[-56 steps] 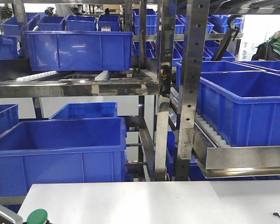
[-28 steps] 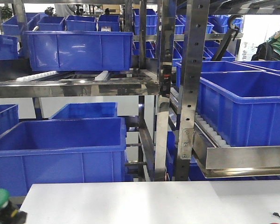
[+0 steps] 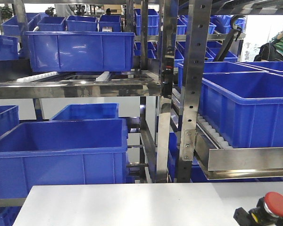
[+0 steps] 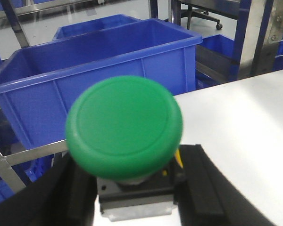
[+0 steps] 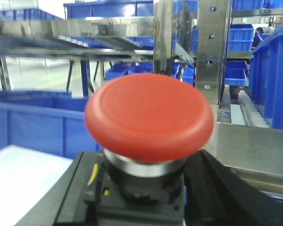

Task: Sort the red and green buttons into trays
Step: 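Lift both held switches up off the table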

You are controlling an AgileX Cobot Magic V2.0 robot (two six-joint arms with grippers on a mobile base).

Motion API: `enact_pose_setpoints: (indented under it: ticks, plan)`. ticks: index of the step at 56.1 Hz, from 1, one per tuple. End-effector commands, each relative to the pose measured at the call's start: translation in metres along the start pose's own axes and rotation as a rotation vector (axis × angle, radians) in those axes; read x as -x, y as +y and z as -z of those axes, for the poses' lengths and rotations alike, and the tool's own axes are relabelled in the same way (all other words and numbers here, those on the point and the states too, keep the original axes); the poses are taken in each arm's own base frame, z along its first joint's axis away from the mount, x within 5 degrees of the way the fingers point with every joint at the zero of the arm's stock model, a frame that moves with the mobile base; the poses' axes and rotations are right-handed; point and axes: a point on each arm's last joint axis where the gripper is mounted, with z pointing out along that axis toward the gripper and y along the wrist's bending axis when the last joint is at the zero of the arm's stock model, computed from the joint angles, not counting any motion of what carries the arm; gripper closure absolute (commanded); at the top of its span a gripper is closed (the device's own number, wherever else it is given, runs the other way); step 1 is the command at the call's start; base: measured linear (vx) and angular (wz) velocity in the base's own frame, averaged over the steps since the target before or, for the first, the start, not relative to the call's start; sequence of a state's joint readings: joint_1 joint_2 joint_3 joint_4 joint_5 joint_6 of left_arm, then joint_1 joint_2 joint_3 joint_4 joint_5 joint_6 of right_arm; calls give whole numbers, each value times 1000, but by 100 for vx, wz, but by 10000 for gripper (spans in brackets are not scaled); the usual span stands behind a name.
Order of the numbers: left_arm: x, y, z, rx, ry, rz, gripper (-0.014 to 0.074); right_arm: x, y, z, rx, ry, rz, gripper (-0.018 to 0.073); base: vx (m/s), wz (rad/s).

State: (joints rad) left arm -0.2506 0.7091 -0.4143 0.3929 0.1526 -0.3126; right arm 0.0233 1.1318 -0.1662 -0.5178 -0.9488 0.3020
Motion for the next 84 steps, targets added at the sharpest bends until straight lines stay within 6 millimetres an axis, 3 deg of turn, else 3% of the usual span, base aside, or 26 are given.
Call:
enact_pose_setpoints:
  ticks: [1,18,30,84]
  plan:
    - [20,0,6,-18,-117,32,597,26,-1,-2,-2,-56,81,568,0,0]
    - [20,-1,7,-23,-120,67,597,50,-3,23,-128,44,125,568,0,0]
    - [21,-1,7,-26,-132,67,597,61,1,36,-144,-7,162,566,0,0]
    - [21,-1,7,-27,-132,67,597,60,1,37,-149,-5,162,558,0,0]
